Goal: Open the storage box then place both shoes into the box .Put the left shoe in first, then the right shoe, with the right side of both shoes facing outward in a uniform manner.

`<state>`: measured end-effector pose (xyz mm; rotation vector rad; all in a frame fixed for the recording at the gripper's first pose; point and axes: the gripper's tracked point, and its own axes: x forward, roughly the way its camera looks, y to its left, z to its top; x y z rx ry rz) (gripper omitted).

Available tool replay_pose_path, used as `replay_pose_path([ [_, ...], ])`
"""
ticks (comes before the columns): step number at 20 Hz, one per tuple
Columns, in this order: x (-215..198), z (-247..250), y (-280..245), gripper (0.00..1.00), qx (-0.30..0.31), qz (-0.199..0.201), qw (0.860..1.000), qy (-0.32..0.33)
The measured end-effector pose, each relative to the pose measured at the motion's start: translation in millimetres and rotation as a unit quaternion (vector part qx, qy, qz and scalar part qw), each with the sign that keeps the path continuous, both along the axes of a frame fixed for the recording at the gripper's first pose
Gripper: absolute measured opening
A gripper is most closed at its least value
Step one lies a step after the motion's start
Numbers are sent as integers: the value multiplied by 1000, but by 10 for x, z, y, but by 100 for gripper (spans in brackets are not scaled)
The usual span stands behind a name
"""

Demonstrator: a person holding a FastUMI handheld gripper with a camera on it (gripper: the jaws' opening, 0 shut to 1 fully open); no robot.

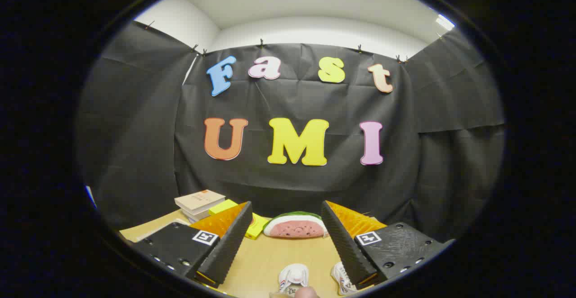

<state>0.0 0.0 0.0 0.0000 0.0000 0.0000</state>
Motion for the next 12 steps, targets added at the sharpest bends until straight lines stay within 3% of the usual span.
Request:
replay_pose_path([
  [7, 4, 14, 192, 95, 5, 32, 999, 8],
  [12, -34, 131, 199, 95, 11, 33, 999, -8],
])
